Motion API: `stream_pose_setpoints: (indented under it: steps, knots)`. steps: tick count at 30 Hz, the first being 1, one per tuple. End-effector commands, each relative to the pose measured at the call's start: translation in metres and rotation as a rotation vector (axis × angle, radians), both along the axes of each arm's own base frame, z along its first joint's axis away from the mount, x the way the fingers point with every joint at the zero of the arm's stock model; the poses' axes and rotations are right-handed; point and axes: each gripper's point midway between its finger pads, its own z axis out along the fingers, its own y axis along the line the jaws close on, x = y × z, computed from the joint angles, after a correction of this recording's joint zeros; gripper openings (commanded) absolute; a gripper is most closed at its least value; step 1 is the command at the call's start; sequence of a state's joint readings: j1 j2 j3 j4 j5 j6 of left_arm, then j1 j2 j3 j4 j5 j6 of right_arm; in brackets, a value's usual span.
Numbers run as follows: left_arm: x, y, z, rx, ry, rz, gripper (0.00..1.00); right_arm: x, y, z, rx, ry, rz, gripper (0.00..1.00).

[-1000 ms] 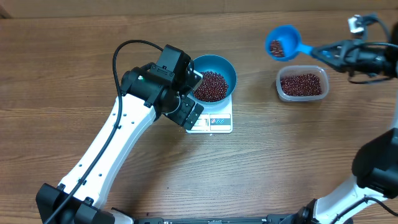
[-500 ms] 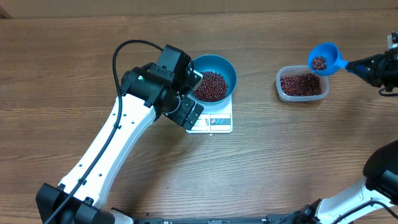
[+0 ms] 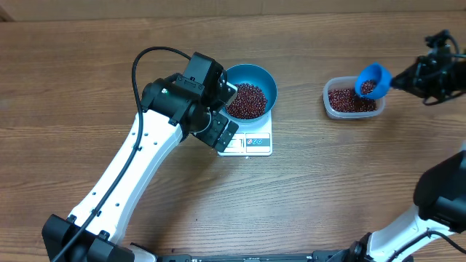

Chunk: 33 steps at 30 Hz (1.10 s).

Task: Scoop item into bowl and weigh 150g on scale
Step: 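Move the scoop back over the bean tub and dump leftovers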

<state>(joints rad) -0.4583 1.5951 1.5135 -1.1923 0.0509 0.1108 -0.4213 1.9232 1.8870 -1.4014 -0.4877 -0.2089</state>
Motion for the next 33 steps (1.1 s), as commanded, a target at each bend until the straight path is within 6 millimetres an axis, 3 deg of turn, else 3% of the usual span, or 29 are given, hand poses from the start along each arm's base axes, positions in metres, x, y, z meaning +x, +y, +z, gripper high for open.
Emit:
stream_pose_setpoints:
  steps: [1,10,21,33]
  knots:
    - [0.0,-0.002,0.008,-0.012,-0.019,0.0,1.0,0.002,-0.003,0.014,-0.141,0.001,-0.037,0.04]
    - [0.0,-0.002,0.008,-0.012,-0.02,0.0,1.0,0.008,0.004,0.007,-0.335,0.06,-0.074,0.04]
    - [0.0,-0.002,0.008,-0.012,-0.02,0.0,1.0,0.014,0.037,0.008,-0.543,0.074,-0.016,0.04]
    - [0.0,-0.002,0.008,-0.012,-0.019,0.0,1.0,0.011,0.055,0.017,-0.712,0.067,-0.007,0.04]
